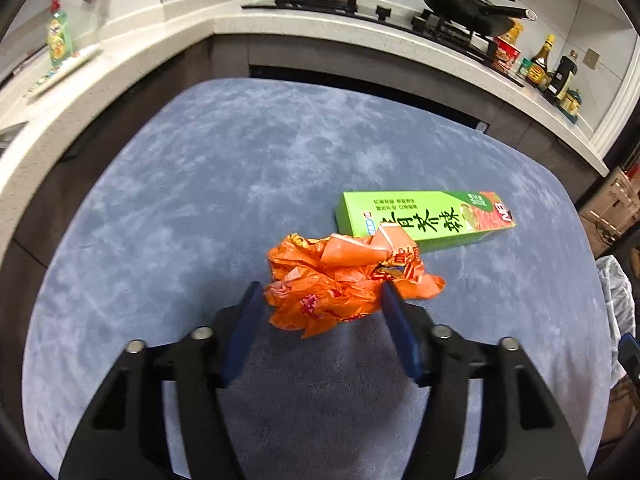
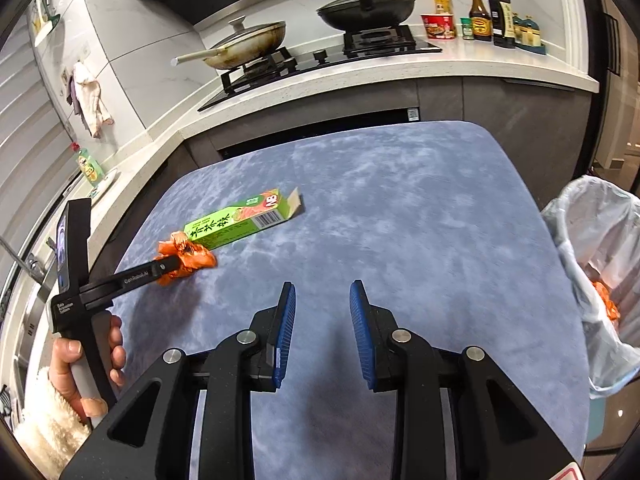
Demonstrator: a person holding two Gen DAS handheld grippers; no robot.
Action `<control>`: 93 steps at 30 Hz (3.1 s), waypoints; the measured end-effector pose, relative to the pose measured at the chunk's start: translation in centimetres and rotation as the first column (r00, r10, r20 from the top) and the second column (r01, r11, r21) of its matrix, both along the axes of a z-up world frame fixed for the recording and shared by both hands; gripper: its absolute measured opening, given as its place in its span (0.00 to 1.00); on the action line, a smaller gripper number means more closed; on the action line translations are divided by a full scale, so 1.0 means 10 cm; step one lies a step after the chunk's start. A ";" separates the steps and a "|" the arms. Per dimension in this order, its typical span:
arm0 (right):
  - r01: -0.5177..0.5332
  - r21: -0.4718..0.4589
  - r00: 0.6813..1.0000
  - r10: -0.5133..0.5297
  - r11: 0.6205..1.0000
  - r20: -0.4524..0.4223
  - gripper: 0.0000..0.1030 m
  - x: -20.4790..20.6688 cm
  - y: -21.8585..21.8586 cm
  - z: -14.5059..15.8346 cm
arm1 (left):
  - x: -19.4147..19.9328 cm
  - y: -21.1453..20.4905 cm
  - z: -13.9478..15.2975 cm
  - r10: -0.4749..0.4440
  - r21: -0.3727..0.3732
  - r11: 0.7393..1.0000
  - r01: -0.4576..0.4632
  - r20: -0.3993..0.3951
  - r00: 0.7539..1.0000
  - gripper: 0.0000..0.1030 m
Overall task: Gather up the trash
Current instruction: 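Grasp the orange wrapper with the left gripper and lift it, then grasp the green box with the right gripper while the left gripper holds the wrapper, then carry the wrapper and green box over the bin and release both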
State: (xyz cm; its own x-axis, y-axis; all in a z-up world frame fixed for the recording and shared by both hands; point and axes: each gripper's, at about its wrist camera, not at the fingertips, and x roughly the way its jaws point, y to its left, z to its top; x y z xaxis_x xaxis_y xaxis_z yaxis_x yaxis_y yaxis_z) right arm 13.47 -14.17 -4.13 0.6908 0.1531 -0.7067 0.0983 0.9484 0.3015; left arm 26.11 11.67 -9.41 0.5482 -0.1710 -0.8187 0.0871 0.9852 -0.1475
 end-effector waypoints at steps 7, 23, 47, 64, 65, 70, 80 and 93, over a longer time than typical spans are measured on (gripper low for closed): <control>-0.038 0.015 0.999 0.038 0.999 -0.006 0.28 0.33 0.14 -0.07 | -0.06 0.00 0.07 -0.015 -0.003 1.000 0.015 0.024 1.000 0.36; -0.059 0.027 0.998 0.059 0.998 -0.019 0.25 1.40 0.27 -0.37 | -0.10 0.11 0.18 0.035 -0.014 0.999 -0.034 0.027 0.999 0.35; -0.073 0.136 0.996 0.078 0.988 -0.035 0.03 1.64 0.18 -0.71 | -0.01 0.04 0.16 0.052 0.038 0.998 -0.053 0.022 0.998 0.35; 0.128 0.043 0.976 -0.133 0.991 0.170 0.02 0.12 -0.70 0.39 | -0.55 -0.81 0.67 -0.129 -0.009 0.991 0.131 0.094 0.987 0.35; 0.145 0.032 0.972 -0.148 0.989 0.180 0.02 0.00 -0.79 0.45 | -0.61 -0.93 0.69 -0.151 -0.011 0.988 0.153 0.096 0.984 0.35; 0.238 -0.026 0.948 -0.227 0.971 0.221 0.02 -0.56 -1.27 0.69 | -0.90 -1.58 0.78 -0.270 -0.023 0.962 0.273 0.098 0.958 0.35; 0.409 -0.072 0.893 -0.382 0.910 0.240 0.02 -1.30 -2.31 0.79 | -1.30 -3.05 0.88 -0.484 -0.084 0.866 0.492 0.102 0.869 0.35; 0.477 -0.074 0.870 -0.459 0.876 0.178 0.02 -1.43 -2.94 0.43 | -1.31 -4.21 0.65 -0.596 -0.056 0.798 0.600 0.070 0.800 0.35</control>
